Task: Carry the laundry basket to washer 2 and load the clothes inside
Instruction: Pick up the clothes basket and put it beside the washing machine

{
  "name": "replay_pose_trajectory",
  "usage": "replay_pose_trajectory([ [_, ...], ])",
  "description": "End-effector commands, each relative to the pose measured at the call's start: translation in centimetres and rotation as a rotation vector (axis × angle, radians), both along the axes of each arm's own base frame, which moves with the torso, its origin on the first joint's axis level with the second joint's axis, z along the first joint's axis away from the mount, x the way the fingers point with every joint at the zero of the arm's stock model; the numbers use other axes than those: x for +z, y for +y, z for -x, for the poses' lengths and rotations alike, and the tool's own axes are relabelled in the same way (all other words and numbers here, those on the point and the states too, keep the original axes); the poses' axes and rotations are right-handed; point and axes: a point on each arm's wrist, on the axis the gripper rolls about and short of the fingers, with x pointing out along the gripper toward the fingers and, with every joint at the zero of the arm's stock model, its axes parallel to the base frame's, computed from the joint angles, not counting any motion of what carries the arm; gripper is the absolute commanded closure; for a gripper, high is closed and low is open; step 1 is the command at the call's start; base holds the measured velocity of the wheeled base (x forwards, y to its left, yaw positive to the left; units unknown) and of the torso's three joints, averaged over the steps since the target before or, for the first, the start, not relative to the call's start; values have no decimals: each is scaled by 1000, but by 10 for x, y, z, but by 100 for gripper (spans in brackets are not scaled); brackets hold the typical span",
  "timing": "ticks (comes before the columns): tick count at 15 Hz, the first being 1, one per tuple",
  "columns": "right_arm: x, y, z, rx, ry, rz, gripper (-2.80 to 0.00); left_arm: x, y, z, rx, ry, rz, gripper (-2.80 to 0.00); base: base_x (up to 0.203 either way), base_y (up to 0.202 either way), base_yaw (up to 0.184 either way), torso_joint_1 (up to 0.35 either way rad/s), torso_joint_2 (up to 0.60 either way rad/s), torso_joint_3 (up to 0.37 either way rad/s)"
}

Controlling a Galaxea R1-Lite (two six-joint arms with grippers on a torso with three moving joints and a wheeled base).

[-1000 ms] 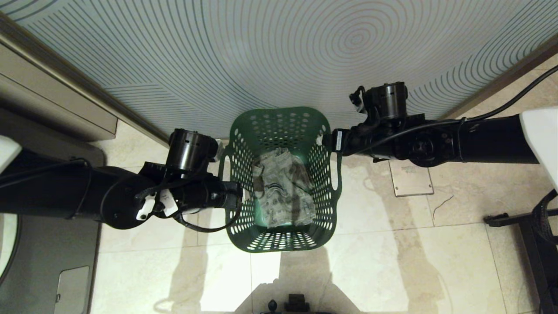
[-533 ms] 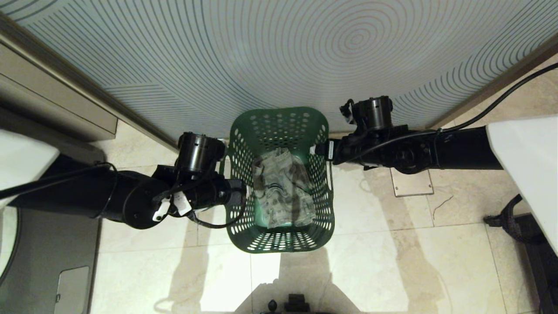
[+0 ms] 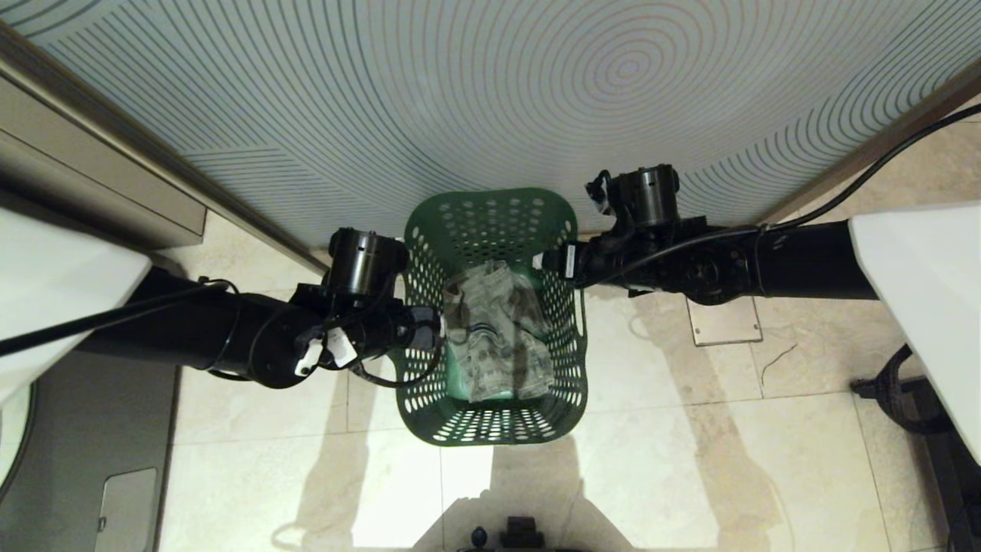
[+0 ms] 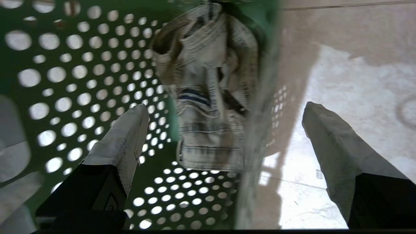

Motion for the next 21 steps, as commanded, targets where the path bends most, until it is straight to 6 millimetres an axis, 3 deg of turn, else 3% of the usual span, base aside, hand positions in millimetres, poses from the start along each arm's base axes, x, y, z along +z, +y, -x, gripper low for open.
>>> replay_pose_trajectory([
  [1,9,4,7,14,-11,-8,-280,2,0,0,3,-6,3,-280,0,0,0,0,0,0],
  [8,17,23,27,51,29,-57,-280,8,5,2,29,-19,-4,-280,0,0,0,0,0,0],
  [14,5,33,37,57,110,-74,-280,8,5,3,20,-22,-20,-280,0,0,0,0,0,0],
  [17,9,33,40,59,103,-81,-280,8,4,3,18,-21,-20,-280,0,0,0,0,0,0],
  [21,-11,29,39,44,154,-49,-280,-2,1,0,12,2,-26,-280,0,0,0,0,0,0],
])
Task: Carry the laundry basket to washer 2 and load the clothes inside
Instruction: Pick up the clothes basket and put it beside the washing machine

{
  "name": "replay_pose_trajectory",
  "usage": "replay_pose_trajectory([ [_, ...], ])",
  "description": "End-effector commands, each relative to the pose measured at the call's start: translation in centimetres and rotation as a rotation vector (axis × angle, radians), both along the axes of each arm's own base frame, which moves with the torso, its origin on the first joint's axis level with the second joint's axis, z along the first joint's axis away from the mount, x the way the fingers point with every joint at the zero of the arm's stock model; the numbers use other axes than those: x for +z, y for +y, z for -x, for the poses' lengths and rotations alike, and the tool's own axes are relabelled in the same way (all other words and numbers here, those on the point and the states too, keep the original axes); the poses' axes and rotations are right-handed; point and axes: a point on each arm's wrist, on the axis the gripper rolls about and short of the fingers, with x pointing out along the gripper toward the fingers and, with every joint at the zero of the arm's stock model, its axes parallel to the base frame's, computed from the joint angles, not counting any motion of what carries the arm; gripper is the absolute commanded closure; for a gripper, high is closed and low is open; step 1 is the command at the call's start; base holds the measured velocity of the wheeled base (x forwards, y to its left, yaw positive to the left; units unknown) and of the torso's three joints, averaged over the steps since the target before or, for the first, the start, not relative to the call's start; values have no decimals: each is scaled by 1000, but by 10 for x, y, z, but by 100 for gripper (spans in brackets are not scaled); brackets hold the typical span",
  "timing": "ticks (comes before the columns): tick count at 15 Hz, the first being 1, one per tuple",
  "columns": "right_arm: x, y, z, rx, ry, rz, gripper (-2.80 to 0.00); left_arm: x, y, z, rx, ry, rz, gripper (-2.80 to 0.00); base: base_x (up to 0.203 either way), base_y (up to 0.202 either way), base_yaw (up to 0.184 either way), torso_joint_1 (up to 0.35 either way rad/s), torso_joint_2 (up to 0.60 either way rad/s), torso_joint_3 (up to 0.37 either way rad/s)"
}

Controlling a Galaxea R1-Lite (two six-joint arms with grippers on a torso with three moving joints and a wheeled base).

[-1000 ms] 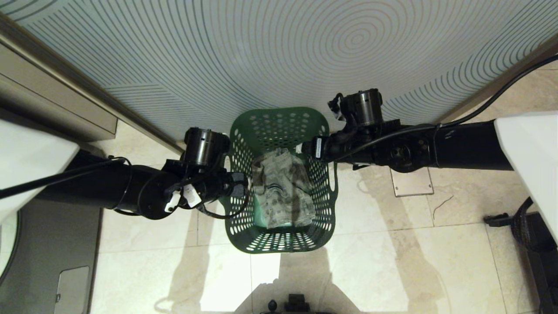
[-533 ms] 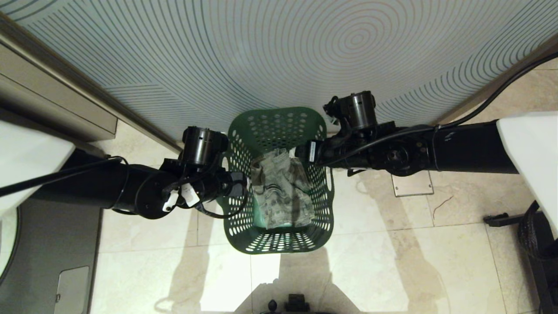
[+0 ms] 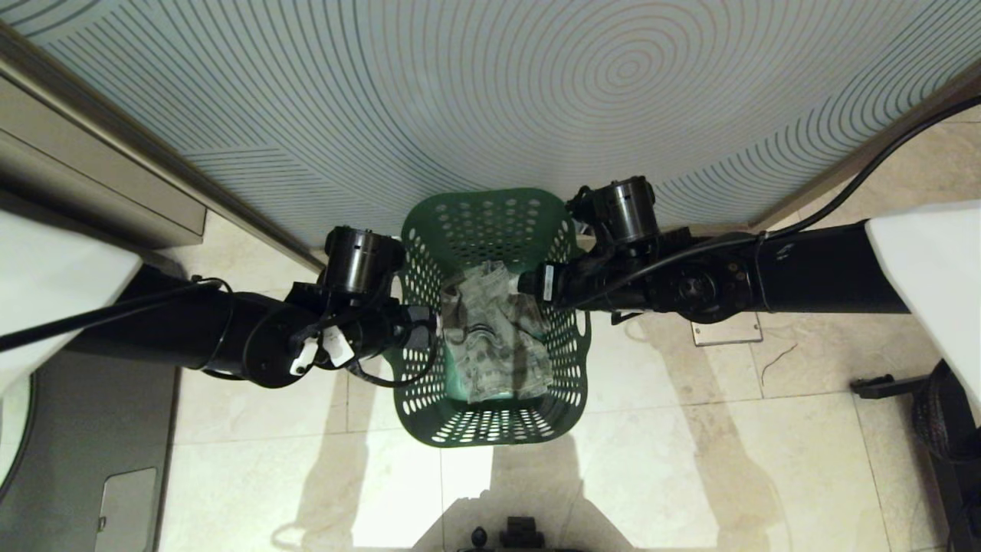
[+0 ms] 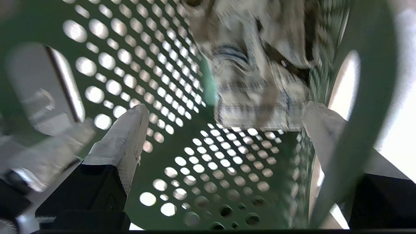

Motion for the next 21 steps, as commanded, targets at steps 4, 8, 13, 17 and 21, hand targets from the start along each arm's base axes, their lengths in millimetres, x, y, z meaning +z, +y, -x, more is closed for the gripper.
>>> replay_pose_trajectory([
  [4,-8,-4,1,-10,23,18,0,6,-5,-3,-81,1,62,-280,0,0,0,0,0,0],
  [8,-10,-6,-1,-17,29,20,0,14,-4,1,-121,19,130,-280,0,0,0,0,0,0],
  [13,-15,-7,0,-25,40,32,0,-3,-7,6,-139,188,233,-280,0,0,0,0,0,0],
  [17,-13,-7,1,-27,37,31,0,-16,-10,6,-156,283,282,-280,0,0,0,0,0,0],
  [21,-13,-8,2,-28,40,34,0,-28,-15,2,-145,315,279,0,0,0,0,0,0,0],
])
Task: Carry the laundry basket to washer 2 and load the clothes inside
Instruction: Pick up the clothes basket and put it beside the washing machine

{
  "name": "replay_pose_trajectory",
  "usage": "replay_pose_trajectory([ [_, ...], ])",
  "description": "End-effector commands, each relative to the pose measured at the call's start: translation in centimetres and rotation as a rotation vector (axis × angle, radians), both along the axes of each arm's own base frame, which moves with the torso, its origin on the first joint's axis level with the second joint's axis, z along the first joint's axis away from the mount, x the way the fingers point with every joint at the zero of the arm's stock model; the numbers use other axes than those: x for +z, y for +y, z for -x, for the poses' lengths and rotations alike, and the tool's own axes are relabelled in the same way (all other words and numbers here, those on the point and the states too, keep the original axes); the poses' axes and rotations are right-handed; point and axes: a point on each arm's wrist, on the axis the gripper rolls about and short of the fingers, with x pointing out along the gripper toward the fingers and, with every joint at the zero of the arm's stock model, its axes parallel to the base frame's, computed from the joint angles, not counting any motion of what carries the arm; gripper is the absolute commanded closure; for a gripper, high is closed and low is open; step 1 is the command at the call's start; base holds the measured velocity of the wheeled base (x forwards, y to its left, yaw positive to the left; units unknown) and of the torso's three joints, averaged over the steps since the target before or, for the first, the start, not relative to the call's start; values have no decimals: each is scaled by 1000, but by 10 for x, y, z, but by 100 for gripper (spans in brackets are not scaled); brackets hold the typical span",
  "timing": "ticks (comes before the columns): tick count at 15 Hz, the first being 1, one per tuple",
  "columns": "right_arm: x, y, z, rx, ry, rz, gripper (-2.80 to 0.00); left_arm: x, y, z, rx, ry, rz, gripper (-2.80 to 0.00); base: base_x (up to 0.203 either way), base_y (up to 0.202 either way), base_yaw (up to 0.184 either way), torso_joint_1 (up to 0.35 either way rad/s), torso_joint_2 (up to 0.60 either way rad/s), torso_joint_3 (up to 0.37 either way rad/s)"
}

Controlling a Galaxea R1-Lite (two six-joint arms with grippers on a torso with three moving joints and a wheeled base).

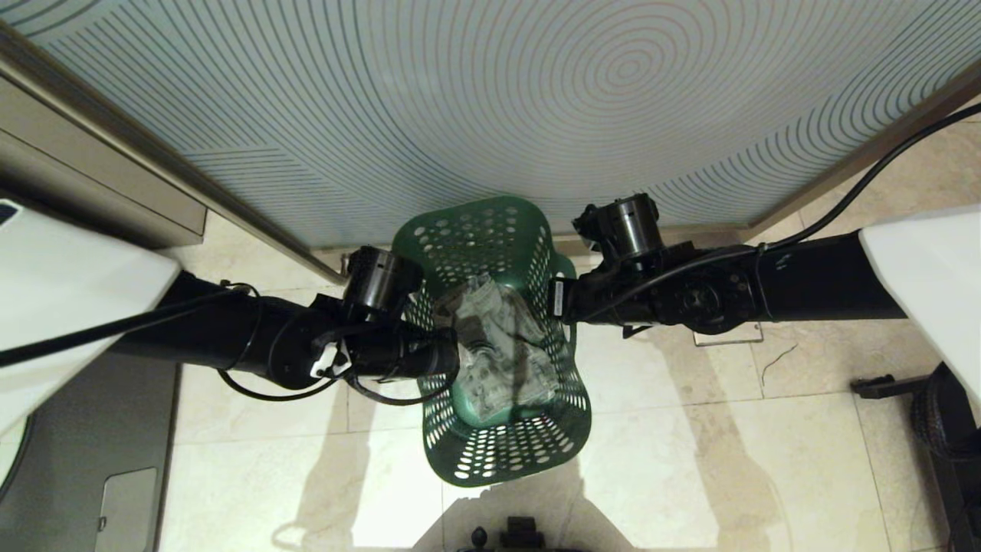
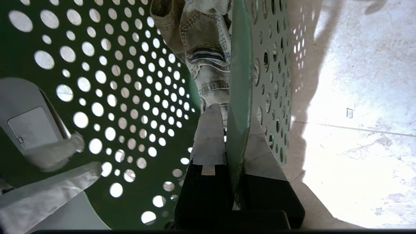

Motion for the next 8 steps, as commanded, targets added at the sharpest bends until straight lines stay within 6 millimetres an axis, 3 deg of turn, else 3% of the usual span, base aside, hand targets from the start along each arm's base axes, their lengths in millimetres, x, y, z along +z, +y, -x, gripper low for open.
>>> replay_pose_trajectory([
  [1,2,-1,1,-2,-2,-4,0,-6,-1,-3,4,11,-6,0,0,0,0,0,0,0],
  [4,7,-4,6,-1,-5,-8,0,-1,-1,-1,15,14,22,0,0,0,0,0,0,0],
  [8,29,-7,18,8,-41,-40,0,22,5,13,8,85,136,0,0,0,0,0,0,0],
])
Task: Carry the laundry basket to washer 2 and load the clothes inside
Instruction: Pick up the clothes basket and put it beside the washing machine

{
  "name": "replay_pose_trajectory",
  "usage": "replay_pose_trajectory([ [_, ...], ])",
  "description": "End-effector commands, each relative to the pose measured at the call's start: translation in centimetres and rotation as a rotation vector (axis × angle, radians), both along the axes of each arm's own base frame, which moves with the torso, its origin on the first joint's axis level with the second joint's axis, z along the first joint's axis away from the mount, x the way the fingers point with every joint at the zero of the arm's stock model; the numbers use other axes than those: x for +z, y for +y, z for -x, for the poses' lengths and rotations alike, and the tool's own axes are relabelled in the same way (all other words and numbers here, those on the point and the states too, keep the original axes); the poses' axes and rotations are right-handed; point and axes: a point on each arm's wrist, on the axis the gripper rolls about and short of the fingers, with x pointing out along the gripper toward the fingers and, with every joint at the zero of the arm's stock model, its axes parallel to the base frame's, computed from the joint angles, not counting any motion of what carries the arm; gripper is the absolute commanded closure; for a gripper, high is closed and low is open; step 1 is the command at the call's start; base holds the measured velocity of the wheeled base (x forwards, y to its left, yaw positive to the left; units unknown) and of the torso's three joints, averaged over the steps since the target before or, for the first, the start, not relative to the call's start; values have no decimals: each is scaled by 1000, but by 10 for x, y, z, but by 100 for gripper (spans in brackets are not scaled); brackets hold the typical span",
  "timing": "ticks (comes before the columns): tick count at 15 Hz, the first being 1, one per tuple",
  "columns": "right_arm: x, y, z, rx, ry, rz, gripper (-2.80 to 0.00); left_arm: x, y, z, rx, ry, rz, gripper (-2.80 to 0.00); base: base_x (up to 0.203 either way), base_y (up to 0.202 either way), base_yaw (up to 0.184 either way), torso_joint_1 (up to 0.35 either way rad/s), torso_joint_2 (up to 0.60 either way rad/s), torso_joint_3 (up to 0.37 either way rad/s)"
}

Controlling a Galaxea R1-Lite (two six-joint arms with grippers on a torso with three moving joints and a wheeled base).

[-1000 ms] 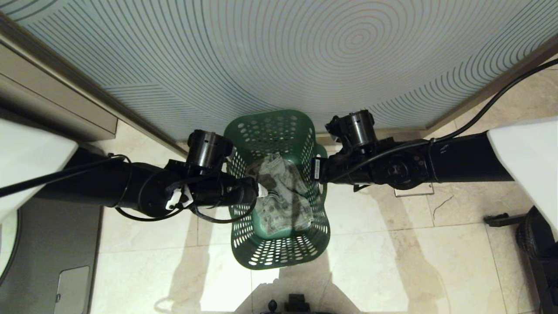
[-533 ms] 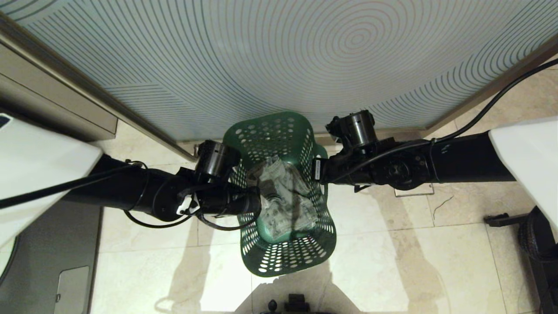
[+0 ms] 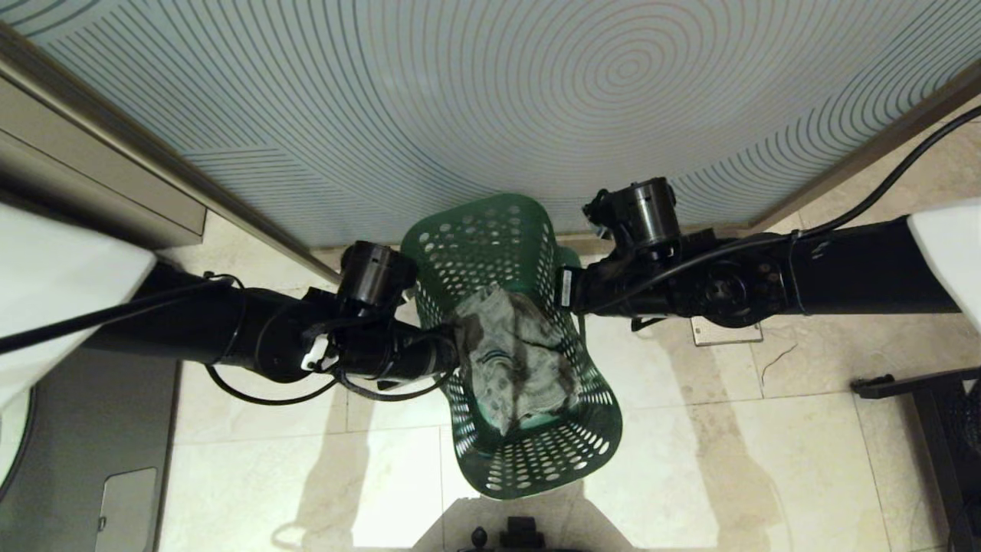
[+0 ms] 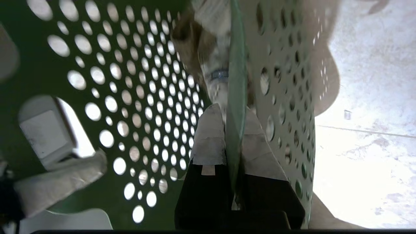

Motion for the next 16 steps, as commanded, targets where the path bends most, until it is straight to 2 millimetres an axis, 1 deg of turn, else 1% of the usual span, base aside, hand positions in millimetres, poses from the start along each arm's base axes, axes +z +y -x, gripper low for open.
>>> replay_pose_trajectory([
  [1,16,-2,8,-2,-21,-37,0,15,3,6,9,-19,31,0,0,0,0,0,0,0],
  [3,28,-2,17,2,-24,-79,0,25,4,13,29,-14,73,0,0,0,0,0,0,0],
  [6,39,2,35,32,-21,-85,0,38,6,30,60,31,119,0,0,0,0,0,0,0],
  [8,46,1,51,50,-4,-73,0,38,11,43,57,52,107,0,0,0,0,0,0,0],
  [10,49,-1,68,67,22,-52,0,38,14,52,50,59,98,0,0,0,0,0,0,0],
  [11,50,-2,75,77,35,-40,0,41,16,55,49,56,98,0,0,0,0,0,0,0],
  [12,45,-2,81,87,59,-20,0,44,19,59,50,61,97,0,0,0,0,0,0,0],
  [14,35,-1,92,106,90,23,0,43,22,64,50,75,88,0,0,0,0,0,0,0],
  [16,34,-4,95,124,81,54,0,45,25,68,50,69,92,0,0,0,0,0,0,0],
])
